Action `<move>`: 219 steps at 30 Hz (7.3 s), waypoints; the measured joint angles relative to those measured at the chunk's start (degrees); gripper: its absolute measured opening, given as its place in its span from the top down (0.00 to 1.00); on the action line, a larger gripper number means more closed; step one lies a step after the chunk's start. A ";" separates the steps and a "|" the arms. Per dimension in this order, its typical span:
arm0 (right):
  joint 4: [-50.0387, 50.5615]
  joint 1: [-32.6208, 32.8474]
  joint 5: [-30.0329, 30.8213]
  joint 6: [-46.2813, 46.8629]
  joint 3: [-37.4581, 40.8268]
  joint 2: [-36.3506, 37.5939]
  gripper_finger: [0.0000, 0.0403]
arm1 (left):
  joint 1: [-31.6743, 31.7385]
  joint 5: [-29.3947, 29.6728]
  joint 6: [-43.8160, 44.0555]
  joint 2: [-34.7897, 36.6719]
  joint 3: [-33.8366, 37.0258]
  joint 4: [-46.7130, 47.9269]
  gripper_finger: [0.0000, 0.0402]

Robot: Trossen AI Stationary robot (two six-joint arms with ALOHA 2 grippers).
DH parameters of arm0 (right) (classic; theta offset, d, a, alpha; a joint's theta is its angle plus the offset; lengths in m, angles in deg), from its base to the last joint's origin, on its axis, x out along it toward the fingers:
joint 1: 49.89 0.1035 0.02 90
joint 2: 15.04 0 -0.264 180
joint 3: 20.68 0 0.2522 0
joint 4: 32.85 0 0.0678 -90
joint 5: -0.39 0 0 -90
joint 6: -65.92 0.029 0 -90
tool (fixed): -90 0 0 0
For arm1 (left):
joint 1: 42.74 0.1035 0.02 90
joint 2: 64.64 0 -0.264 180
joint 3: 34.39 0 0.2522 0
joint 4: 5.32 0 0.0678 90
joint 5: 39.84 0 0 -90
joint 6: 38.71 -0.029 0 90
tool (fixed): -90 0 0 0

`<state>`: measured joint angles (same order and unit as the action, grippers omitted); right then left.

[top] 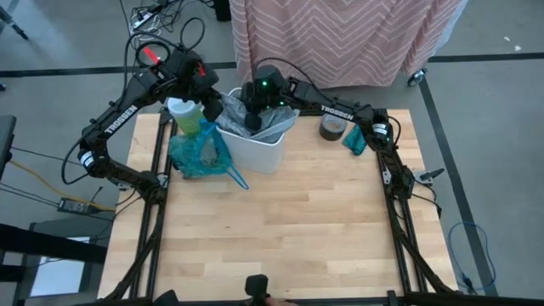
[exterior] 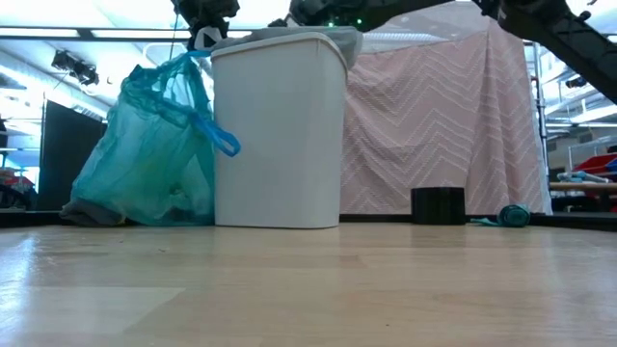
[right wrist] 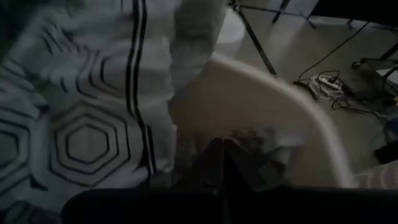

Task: Place trash/remove bag and relplace
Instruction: Insert the gray trash bag into the trash bin

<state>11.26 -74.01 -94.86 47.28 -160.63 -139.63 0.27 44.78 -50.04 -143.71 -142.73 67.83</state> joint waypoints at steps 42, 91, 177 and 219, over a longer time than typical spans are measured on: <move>5.27 -3.82 -22.81 8.28 -8.37 3.53 0.52 | -0.30 -2.31 3.11 0.00 0.00 0.00 0.98; 10.27 -6.34 -7.96 4.74 -8.76 5.84 0.99 | -1.51 -0.07 5.64 0.00 0.00 -5.64 0.98; 38.67 -5.14 3.28 2.68 -8.81 9.48 1.00 | 1.81 1.32 6.16 -8.12 -0.02 -18.52 0.98; 50.04 -3.76 9.81 11.32 -6.45 11.27 1.00 | 8.93 -11.84 2.33 -13.27 -0.04 -4.80 0.98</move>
<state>61.30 -77.76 -85.05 58.60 -167.08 -128.36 9.19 32.94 -47.71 -156.98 -142.78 63.03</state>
